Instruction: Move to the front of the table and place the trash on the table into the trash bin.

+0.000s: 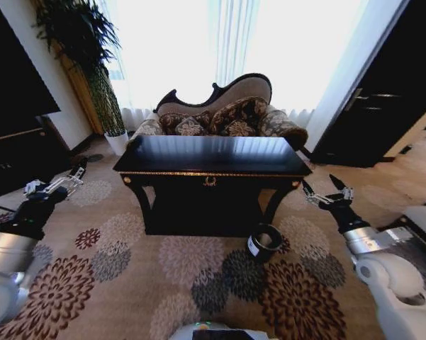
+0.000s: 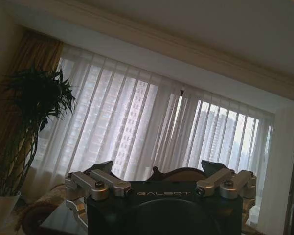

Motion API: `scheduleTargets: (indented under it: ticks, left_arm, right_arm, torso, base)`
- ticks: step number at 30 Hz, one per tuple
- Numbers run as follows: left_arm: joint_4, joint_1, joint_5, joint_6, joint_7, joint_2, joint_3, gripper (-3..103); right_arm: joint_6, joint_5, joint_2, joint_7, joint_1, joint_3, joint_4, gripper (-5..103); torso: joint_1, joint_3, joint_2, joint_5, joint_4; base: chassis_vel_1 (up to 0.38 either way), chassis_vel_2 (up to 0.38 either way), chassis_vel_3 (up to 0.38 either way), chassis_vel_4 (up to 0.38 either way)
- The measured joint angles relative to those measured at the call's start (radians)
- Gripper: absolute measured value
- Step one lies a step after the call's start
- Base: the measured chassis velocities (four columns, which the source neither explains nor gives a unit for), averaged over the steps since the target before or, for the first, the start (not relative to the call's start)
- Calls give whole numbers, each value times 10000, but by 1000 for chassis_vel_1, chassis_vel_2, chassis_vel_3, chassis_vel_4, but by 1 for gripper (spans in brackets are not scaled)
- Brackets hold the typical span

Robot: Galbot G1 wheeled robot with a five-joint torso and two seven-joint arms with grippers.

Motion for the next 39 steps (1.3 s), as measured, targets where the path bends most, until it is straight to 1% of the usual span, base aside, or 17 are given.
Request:
scheduleTargets:
  ticks: [4, 5, 14, 16, 19, 21, 25, 28, 34, 37, 39]
  left_arm:
    - [-53, 11, 10, -10, 0, -18, 5, 100]
    - [-63, 18, 20, -11, 0, -28, 11, 100]
    - [-72, 40, 217, -26, 12, -95, 152, 100]
    - [-74, 42, 274, -31, 21, -101, 218, 100]
    - [-65, 35, 304, -33, 26, -100, 256, 100]
    - [-36, 20, 340, -35, 28, -100, 312, 100]
    - [-22, 4, 406, -36, 30, -108, 383, 100]
    - [-17, -7, 473, -38, 32, -138, 468, 100]
    - [-55, -3, 541, -56, 19, -342, 529, 100]
    - [-69, -15, 573, -57, -137, -452, 546, 100]
    - [-124, -20, 769, -40, -444, -570, 619, 100]
  right_arm:
    - [-2, 1, -16, 0, 17, 2, -69, 100]
    - [-2, 1, -17, 3, 25, 3, -123, 100]
    - [107, 119, -8, -23, 14, -3, -240, 100]
    - [112, 183, 19, -40, 4, -4, -234, 100]
    - [112, 199, 27, -64, 5, -7, -233, 100]
    - [112, 207, 28, -112, 22, -5, -237, 100]
    - [112, 203, 26, -163, 34, -6, -285, 100]
    - [123, 203, 24, -191, 37, 5, -312, 100]
    - [151, 163, 72, -156, 16, -60, -201, 100]
    - [59, 146, 104, 58, 7, -135, -29, 100]
    - [-121, 118, 123, 298, -17, -161, 168, 100]
  torso:
    - [0, 0, -1, 9, 4]
    - [0, 0, -1, 3, 4]
    - [-10, -5, 2, 2, 3]
    - [-20, -9, 9, 3, -1]
    - [-19, -8, 9, 9, 1]
    - [-9, -4, 4, -5, 2]
    - [16, 6, -9, 10, 5]
    - [17, 5, -9, 0, 2]
    - [-12, -6, 3, 6, 2]
    - [-10, -5, 3, 6, 2]
    - [-3, -2, 0, 4, 3]
  base:
    - [316, -287, -311, 337]
    - [314, -295, -314, 338]
    - [339, -332, -321, 338]
    - [231, -184, -268, 220]
    - [156, -96, -221, 145]
    - [0, 0, 0, 0]
    - [-38, 59, 77, -47]
    - [-68, 45, 67, -56]
    - [0, 0, 0, 0]
    - [0, 0, 0, 0]
    - [0, 0, 0, 0]
